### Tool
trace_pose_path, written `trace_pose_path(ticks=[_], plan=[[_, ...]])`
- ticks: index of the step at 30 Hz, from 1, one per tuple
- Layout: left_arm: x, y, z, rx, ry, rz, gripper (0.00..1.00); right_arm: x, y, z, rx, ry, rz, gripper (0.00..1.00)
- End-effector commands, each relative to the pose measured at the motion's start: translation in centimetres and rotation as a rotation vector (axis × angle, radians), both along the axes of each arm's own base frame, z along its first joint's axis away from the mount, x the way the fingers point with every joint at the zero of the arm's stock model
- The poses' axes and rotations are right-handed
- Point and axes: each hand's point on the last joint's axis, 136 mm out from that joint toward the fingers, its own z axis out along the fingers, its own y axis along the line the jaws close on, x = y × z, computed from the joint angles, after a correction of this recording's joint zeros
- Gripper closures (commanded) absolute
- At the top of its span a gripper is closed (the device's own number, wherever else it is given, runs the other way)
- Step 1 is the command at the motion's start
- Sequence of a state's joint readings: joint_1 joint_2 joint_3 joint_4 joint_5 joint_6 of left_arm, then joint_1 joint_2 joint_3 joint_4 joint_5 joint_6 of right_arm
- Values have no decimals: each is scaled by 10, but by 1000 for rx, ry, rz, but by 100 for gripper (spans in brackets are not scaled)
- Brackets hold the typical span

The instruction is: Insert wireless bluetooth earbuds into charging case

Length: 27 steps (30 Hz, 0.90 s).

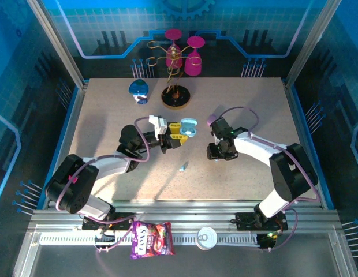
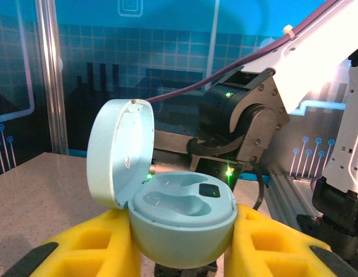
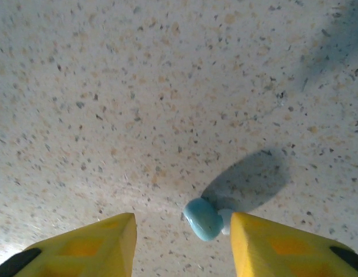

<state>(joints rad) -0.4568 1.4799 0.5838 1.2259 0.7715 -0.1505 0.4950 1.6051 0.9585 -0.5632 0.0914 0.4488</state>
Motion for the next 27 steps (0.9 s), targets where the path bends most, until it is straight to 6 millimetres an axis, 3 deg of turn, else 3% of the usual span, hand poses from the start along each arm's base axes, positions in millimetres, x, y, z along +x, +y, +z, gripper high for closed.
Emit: trace_pose_path(ticks=[1,7,27], plan=[[-3,11,11,-12,-55,33,72,-4,-12,-1,-143,6,26,58],[-6,19,14,2,-56,60,71,-2,-12,-2,-235,0,114,72],[-9,25,17,33,-73,94,70,3,-5,-13,-457,38,268,80]])
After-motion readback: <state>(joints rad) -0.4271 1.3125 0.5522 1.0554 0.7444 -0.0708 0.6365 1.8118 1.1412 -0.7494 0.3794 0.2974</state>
